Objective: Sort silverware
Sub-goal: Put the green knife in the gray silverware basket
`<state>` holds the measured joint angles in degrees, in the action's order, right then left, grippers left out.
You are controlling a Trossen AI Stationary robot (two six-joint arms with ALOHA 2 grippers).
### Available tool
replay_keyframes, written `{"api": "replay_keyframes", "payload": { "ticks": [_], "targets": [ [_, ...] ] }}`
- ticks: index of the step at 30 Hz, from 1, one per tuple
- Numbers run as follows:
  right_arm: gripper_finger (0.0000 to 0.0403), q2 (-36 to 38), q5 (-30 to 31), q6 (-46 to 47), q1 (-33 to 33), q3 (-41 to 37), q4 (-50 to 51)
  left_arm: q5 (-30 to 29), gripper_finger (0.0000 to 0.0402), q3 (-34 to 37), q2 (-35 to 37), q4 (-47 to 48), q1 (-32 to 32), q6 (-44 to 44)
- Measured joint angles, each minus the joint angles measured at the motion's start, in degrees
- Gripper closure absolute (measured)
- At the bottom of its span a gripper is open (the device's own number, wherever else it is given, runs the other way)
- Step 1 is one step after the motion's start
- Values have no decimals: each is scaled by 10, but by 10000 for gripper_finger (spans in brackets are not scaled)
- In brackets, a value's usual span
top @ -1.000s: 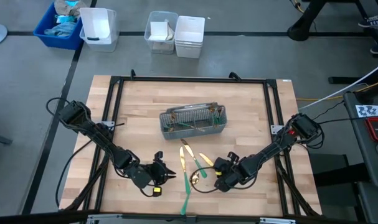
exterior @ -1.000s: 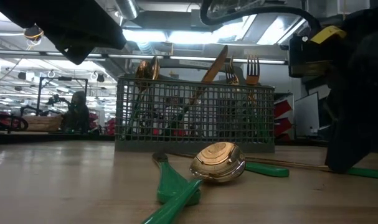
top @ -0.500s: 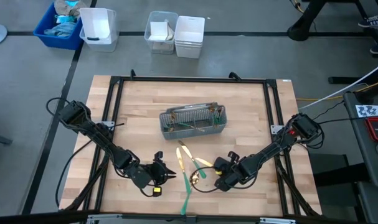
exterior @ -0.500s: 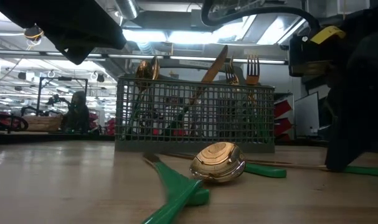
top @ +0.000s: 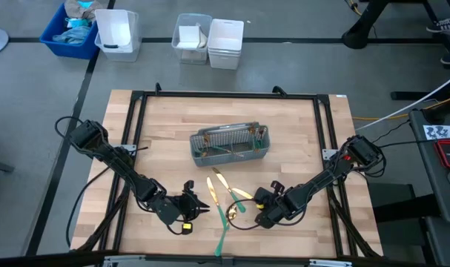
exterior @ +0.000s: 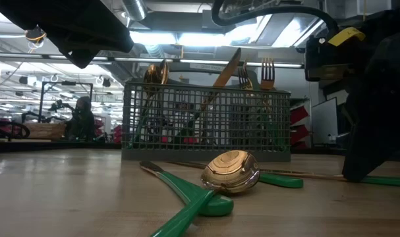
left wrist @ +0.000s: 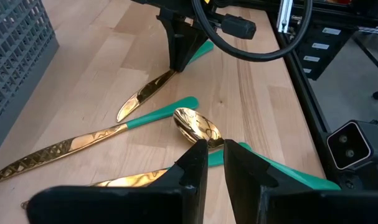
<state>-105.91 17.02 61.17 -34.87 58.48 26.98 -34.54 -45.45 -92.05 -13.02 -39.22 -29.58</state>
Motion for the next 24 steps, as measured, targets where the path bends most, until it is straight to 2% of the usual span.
{"api": "replay_keyframes", "payload": {
  "ticks": [6, 15, 24],
  "targets": [
    [358, 15, -27, -14, 1, 1, 5, 0, 357, 0, 0, 0, 0, 0],
    [357, 20, -60, -17, 0, 30, 69, 0, 357, 0, 0, 1, -2, 0],
    [357, 18, -81, -56, 5, 30, 71, 0, 357, 0, 0, 2, -2, 1]
  ]
}}
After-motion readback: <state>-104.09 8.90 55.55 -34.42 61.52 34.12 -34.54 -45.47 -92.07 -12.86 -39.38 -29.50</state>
